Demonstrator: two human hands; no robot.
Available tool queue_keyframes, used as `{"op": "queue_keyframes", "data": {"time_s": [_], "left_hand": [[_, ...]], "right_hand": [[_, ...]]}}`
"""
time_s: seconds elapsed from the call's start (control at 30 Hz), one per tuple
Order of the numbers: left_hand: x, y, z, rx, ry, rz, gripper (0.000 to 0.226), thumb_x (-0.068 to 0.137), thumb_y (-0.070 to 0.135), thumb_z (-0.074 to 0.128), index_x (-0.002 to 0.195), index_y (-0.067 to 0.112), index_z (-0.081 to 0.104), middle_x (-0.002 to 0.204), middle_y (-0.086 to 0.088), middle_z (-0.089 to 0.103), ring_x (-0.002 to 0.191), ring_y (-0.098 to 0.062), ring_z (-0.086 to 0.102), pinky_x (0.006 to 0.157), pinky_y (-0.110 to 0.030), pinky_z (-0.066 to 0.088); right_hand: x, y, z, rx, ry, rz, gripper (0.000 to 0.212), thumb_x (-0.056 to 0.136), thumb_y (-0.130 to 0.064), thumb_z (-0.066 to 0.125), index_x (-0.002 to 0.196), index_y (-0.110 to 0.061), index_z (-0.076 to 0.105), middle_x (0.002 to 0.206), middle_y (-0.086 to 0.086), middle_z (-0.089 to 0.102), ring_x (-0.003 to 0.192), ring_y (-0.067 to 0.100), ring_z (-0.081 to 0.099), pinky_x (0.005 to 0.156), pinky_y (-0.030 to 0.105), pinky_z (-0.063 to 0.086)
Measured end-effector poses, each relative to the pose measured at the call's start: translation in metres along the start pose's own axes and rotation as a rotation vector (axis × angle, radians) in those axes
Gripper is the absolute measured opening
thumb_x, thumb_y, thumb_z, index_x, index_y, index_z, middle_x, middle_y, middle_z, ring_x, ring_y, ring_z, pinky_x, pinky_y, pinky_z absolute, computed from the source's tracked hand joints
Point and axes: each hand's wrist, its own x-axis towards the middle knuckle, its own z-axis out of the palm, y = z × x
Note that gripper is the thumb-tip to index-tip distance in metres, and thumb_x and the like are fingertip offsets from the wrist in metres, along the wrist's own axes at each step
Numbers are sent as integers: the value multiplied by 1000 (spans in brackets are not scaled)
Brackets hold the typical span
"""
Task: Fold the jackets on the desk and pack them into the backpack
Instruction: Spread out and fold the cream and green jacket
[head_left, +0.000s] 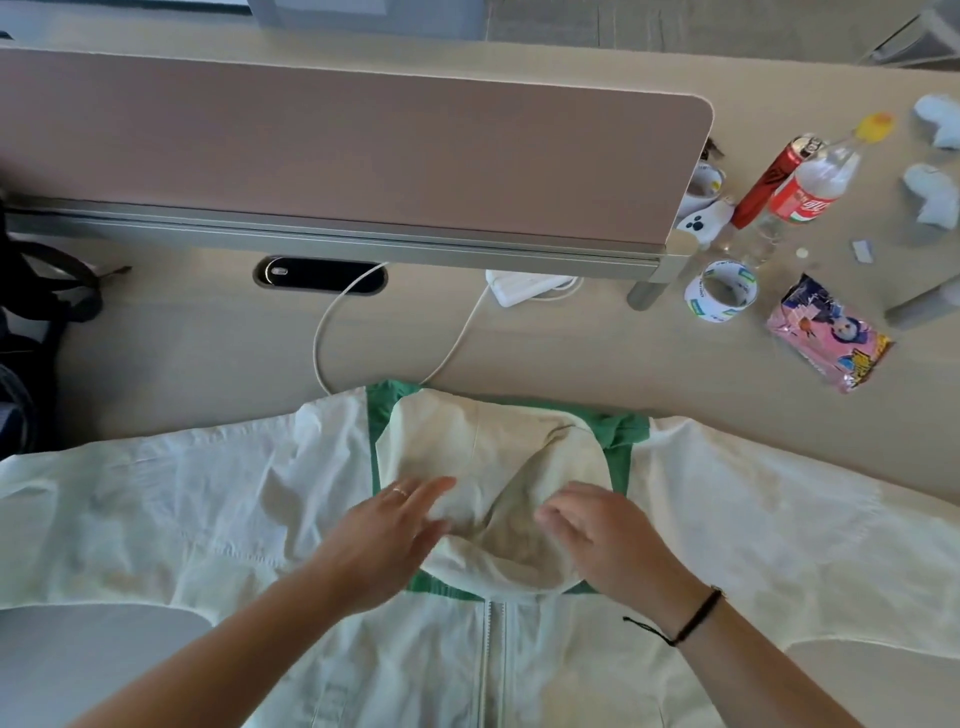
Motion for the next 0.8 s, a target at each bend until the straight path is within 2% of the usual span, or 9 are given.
{"op": "queue_keyframes", "data": {"time_s": [0.03, 0.1, 0.2, 0.27, 0.3, 0.4, 0.47, 0.6, 0.8], "left_hand": [[5, 3, 9, 21, 70, -5, 61, 99, 59, 20, 152, 32, 31, 143, 5, 51, 134, -15, 46, 105, -34, 46], [19, 10, 28, 97, 117, 13, 59, 101, 57, 25, 151, 27, 32, 157, -1, 37, 150, -22, 25, 120, -43, 31], [38, 14, 49, 150, 41, -24, 84, 90, 79, 31, 158, 36, 7, 169, 1, -4, 154, -28, -12, 124, -53, 1], [41, 8, 59, 179, -84, -112, 111, 74, 94, 33, 156, 37, -17, 163, 3, -30, 147, -30, -33, 121, -58, -11], [41, 4, 63, 201, -107, -127, 121, 67, 98, 33, 154, 36, -22, 160, 2, -35, 145, -30, -38, 119, -60, -14], [37, -4, 68, 215, -120, -122, 134, 57, 103, 36, 152, 34, -28, 159, -2, -37, 143, -30, -40, 118, -62, -13], [39, -9, 66, 207, -136, -111, 139, 54, 100, 42, 150, 33, -33, 157, -1, -41, 141, -29, -43, 119, -60, -14], [58, -20, 58, 162, -154, -97, 151, 47, 97, 56, 149, 32, -35, 156, 1, -44, 140, -26, -45, 119, -59, -16], [85, -19, 55, 210, -84, -137, 143, 49, 103, 43, 148, 36, -35, 158, -2, -41, 142, -31, -41, 117, -61, -17]], "right_hand": [[6, 4, 5, -44, 126, -12, 46, 97, -54, 32, 93, -25, 67, 94, -16, 63, 93, 2, 57, 81, 32, 52], [20, 10, 19, -175, 276, -54, 45, 99, -50, 35, 113, -22, 67, 124, -10, 63, 118, 7, 54, 97, 36, 50], [34, 11, 44, -420, 181, -43, 65, 94, -63, 44, 147, -26, 39, 163, 3, 24, 150, 24, 23, 121, 50, 23], [35, 15, 58, -474, 82, 20, 91, 82, -80, 42, 156, -34, 17, 168, 6, -1, 153, 33, 4, 123, 55, 6], [35, 19, 66, -482, 49, 53, 103, 74, -88, 40, 158, -36, 8, 168, 9, -10, 154, 35, -5, 123, 55, 1], [36, 30, 78, -502, 14, 122, 125, 59, -98, 39, 158, -38, -8, 164, 13, -24, 152, 34, -20, 122, 57, -3], [43, 35, 77, -512, 23, 130, 126, 56, -101, 37, 156, -41, -12, 164, 12, -25, 150, 32, -25, 120, 61, -6], [66, 45, 65, -607, 46, 85, 118, 60, -105, 17, 157, -42, -8, 167, 11, -15, 153, 33, -13, 114, 72, -2], [91, 50, 55, -640, 103, 67, 109, 67, -102, 12, 158, -43, 1, 168, 10, -7, 154, 31, -6, 113, 73, -1]]}}
